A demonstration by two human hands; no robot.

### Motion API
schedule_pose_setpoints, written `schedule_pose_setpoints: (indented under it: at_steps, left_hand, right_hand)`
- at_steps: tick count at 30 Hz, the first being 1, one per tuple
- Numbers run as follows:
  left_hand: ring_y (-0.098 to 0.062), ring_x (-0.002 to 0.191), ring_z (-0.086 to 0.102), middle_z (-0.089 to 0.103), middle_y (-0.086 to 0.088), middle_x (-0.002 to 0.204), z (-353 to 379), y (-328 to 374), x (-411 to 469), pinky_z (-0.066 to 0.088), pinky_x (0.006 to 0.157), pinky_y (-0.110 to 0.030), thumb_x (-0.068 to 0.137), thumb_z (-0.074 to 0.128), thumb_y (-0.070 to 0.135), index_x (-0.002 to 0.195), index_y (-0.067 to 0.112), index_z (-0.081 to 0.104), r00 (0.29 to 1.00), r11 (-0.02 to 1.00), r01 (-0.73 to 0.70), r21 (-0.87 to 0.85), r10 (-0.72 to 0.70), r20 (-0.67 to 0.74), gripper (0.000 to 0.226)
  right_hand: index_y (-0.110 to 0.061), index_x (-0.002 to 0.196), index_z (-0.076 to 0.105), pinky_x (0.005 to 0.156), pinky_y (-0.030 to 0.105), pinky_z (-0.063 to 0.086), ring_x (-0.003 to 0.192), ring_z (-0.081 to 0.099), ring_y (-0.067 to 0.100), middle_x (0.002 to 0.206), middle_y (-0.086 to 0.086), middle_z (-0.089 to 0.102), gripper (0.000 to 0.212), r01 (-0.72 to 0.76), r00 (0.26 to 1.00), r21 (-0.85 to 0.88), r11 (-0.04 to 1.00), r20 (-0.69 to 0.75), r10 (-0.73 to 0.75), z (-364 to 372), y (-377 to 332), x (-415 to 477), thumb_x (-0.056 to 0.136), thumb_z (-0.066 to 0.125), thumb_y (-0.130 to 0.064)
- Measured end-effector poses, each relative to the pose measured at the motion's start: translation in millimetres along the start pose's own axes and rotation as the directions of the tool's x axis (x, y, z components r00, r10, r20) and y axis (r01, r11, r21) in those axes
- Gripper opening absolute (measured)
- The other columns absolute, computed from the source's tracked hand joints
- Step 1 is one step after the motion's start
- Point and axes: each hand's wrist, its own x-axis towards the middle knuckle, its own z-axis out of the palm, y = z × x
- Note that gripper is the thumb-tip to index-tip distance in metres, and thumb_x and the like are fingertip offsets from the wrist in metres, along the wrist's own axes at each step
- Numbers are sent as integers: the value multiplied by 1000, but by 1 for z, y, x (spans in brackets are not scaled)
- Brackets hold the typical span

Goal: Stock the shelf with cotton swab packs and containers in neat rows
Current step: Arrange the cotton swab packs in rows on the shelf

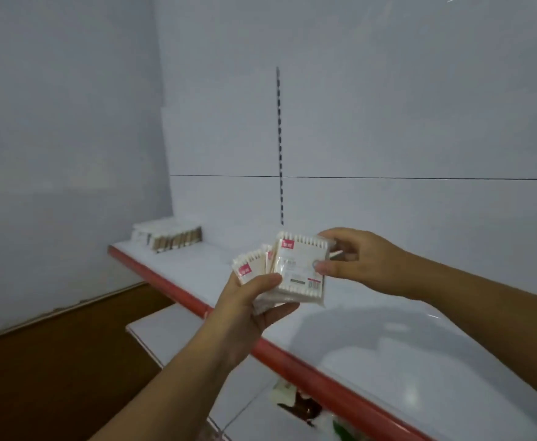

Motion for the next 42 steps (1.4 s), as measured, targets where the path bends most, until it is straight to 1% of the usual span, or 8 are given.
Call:
schedule_pose_setpoints:
  at_steps: [7, 13, 22, 26, 29, 33, 39, 42]
  left_hand:
    - [-33, 105, 67, 68, -14, 118, -155, 55, -22, 60, 71, -36, 74, 71, 16, 133, 18, 47, 981, 998, 58, -39, -64, -184, 64]
    - [-32, 110, 65, 66, -13, 122, -266, 82, 6, 59, 72, -35, 74, 74, 26, 132, 20, 50, 975, 992, 34, -123, -61, -214, 63]
    - [-35, 111, 63, 65, -16, 123, -443, 125, 99, 60, 77, -40, 64, 86, 24, 131, 12, 50, 958, 997, 25, -73, -45, -283, 77]
    - [-37, 105, 66, 67, -18, 117, -520, 158, 144, 59, 69, -37, 55, 86, 4, 128, 10, 49, 960, 999, 52, -4, -51, -275, 82]
    - [-37, 97, 69, 70, -19, 110, -576, 178, 182, 59, 62, -34, 64, 72, -5, 126, 8, 49, 929, 1000, -15, -19, 7, -369, 68]
    - [-33, 95, 70, 71, -16, 109, -643, 209, 234, 59, 64, -32, 66, 68, 0, 126, 8, 49, 933, 990, -113, 88, 136, -333, 64]
    - [-32, 95, 70, 71, -14, 109, -742, 231, 327, 60, 66, -33, 63, 69, 4, 125, 12, 53, 961, 982, -183, 47, 189, -200, 64]
    - [-32, 90, 71, 72, -13, 105, -786, 224, 364, 59, 62, -33, 59, 70, 2, 124, 12, 53, 986, 997, -75, 2, 74, -151, 68]
  right_hand:
    - [-20, 121, 55, 66, 29, 58, 81, 72, 23, 91, 8, 74, 32, -91, 985, 312, 946, 168, 39, 148, -32, 106, 90, 63, -13]
    - [-29, 115, 57, 70, 32, 59, 85, 72, 23, 95, 5, 74, 30, -124, 978, 429, 895, 204, 37, 227, -31, 206, 89, 65, -15]
    - [-11, 107, 65, 61, 30, 56, 84, 72, 23, 96, 11, 74, 25, -224, 965, 692, 686, 255, 58, 341, -3, 402, 88, 58, 2]
    - [-7, 107, 66, 61, 29, 57, 87, 72, 26, 100, 15, 72, 23, -248, 966, 727, 640, 238, 104, 368, 6, 484, 87, 59, 3]
    - [-8, 102, 68, 61, 21, 54, 80, 72, 15, 91, 7, 75, 21, -171, 981, 602, 780, 30, 192, 371, 15, 537, 82, 69, -1]
    - [-29, 91, 60, 54, 11, 48, 69, 66, -3, 93, -8, 70, 31, -94, 952, 167, 981, -273, 137, 385, 23, 596, 78, 76, -5]
    - [-32, 83, 53, 48, 8, 43, 64, 64, -4, 81, -17, 63, 30, -92, 917, -292, 952, -397, -33, 441, 25, 691, 75, 78, -17]
    - [-30, 90, 57, 66, 23, 43, 78, 60, 10, 92, -6, 65, 24, -185, 916, -482, 857, -401, -28, 475, 35, 738, 76, 74, -22]
